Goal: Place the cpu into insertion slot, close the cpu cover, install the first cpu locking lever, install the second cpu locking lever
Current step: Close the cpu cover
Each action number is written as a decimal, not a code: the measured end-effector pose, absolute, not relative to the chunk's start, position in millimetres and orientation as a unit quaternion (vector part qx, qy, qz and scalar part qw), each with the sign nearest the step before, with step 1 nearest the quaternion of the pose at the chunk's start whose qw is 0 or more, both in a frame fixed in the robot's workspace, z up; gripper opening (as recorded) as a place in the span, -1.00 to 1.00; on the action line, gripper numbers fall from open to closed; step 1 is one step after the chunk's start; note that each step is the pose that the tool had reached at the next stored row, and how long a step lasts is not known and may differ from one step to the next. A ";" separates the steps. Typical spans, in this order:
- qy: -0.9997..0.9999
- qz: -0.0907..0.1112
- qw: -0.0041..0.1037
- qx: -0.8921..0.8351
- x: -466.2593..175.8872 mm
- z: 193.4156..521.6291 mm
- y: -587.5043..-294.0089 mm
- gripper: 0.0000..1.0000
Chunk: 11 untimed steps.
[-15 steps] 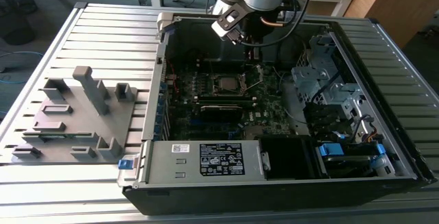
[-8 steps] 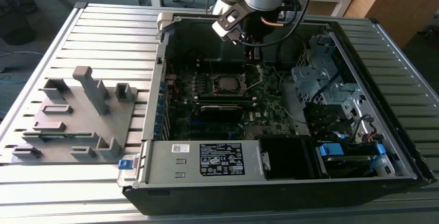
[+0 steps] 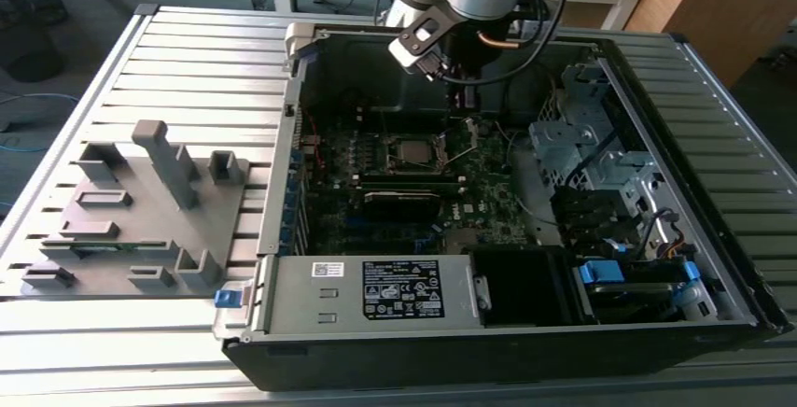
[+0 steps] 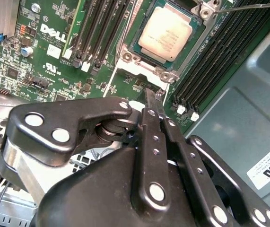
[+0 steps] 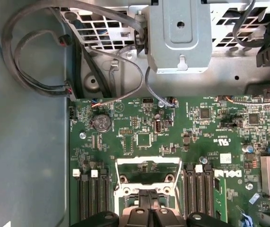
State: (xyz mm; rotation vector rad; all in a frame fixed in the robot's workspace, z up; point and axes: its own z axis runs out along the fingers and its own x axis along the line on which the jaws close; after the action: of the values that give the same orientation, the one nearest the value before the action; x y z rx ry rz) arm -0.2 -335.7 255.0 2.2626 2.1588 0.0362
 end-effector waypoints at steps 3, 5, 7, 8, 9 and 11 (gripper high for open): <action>0.690 0.012 0.007 0.723 0.9 255.0 -335.7 -0.80; 0.690 0.012 0.007 0.723 1.7 255.0 -335.7 -0.80; 0.690 0.012 0.007 0.723 2.8 255.0 -335.7 -0.80; 0.690 0.012 0.007 0.723 3.4 255.0 -335.7 -0.80; 0.690 0.012 0.007 0.723 4.1 255.0 -335.7 -0.80; 0.690 0.012 0.007 0.723 5.5 255.0 -335.6 -0.80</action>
State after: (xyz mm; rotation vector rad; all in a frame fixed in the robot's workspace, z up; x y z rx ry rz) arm 5.5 -335.6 255.0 2.2626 2.1588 0.0361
